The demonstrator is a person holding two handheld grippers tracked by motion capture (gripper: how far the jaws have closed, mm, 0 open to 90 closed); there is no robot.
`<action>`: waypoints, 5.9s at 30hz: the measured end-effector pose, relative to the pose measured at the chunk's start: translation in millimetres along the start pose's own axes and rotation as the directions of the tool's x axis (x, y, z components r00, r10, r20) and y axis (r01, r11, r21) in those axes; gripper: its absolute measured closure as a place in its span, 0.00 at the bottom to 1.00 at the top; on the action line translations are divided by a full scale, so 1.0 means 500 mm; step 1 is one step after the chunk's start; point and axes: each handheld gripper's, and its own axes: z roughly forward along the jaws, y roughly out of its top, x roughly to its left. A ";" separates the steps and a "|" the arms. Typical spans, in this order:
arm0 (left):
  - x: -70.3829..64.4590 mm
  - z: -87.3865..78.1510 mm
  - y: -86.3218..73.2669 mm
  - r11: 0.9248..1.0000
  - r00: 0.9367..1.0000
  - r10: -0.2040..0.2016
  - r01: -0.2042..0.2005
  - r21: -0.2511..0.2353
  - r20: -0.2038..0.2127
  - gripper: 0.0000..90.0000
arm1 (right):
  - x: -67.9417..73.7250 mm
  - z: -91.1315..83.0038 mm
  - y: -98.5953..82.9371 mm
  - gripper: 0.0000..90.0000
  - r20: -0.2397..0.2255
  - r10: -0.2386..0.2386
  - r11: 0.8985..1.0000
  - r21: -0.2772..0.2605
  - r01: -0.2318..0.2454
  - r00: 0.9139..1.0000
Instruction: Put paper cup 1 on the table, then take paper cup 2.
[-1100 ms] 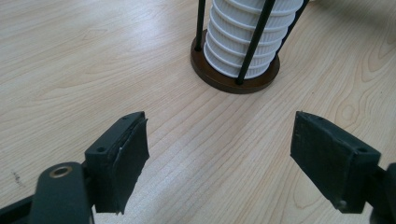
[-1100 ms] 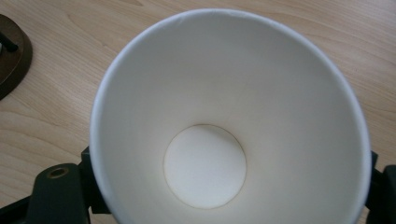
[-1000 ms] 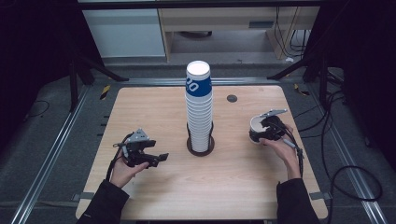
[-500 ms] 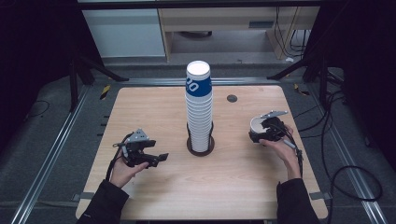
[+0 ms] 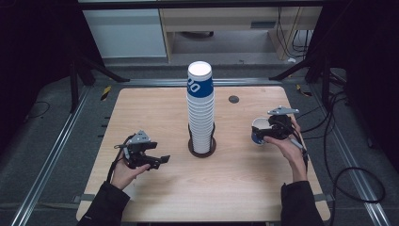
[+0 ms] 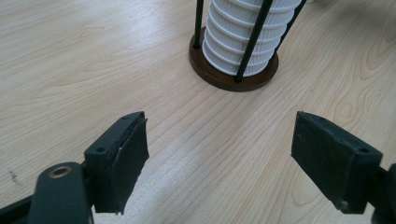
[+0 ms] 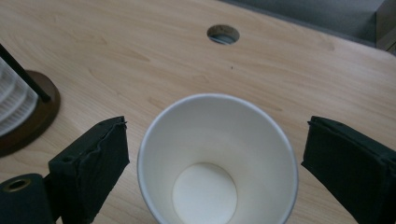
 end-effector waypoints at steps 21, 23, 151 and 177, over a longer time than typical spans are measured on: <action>-0.006 -0.001 0.000 1.000 1.000 0.006 -0.006 -0.001 -0.007 0.21 | 0.070 -0.134 0.089 0.11 -0.140 -0.011 0.962 -0.273 -0.028 0.990; -0.007 -0.002 0.000 1.000 1.000 0.006 -0.006 0.000 -0.006 0.21 | 0.078 -0.140 0.093 0.11 -0.148 -0.025 0.960 -0.280 -0.018 0.989; -0.008 -0.010 0.003 1.000 1.000 -0.013 0.012 -0.018 -0.017 0.22 | 0.304 -0.186 0.411 0.22 -0.278 -0.175 0.839 -0.543 -0.005 0.944; -0.015 -0.012 0.005 1.000 1.000 -0.002 0.002 -0.015 -0.010 0.24 | 0.196 -0.247 0.232 0.22 -0.230 -0.191 0.873 -0.483 0.059 0.954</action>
